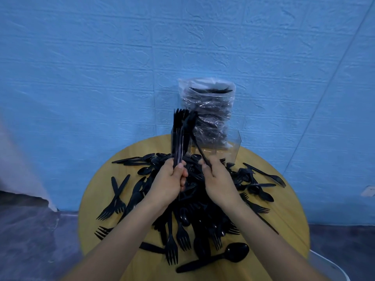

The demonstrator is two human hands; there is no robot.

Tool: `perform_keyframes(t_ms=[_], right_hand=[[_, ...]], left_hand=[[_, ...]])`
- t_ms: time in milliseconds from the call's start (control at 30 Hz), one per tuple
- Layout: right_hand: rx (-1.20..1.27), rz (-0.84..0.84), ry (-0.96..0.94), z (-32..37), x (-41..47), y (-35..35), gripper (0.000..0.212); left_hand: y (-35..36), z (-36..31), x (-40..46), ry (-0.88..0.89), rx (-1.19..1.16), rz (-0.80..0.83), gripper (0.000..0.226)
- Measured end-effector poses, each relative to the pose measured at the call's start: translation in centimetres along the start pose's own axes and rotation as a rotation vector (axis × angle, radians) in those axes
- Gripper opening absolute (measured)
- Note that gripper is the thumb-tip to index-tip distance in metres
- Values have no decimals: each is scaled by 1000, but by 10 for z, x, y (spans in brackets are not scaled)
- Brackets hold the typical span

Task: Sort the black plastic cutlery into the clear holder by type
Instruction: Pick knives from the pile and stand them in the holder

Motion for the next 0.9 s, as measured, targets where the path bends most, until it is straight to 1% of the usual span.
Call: perform_keyframes(t_ms=[100,133,233,333,467,600,667,767,900], right_hand=[[-84,-19,-22,5,-6,1,36],[-104,-32,-11,3,-6,0,39],[-112,-93,48,-4,-6,-6,36],[-133,-99,-29,6,-9,-2,29],[-148,-25,-202,30,-21,13,20],[-202,36,-252,37,-21,22,21],[-218,74,-302,45,-19,27,27],[-260,169,-350,53,-13,39,40],[-295,213,-359,58,0,47,43]], left_hand=[[-2,-2,-3,16,-18,-18,16],[-4,-3,-4,22,-24,-30,16],[-8,-7,-7,35,-46,-67,17],[-9,-6,-6,30,-45,-83,16],[-8,-5,-3,21,-24,-85,21],[-15,-4,1,6,-5,-123,22],[-21,-5,5,17,41,-143,23],[-27,-10,11,24,34,-152,21],[-29,-22,19,48,19,-118,20]])
Point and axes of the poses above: each hand's wrist, its own x-axis towards the middle knuckle, its own y-axis out of the palm, z = x × y, the point moved 8 cm from there along x, towards the middle knuckle, and after that the axes turned 14 degrees about -x, right-handed, at the moved point
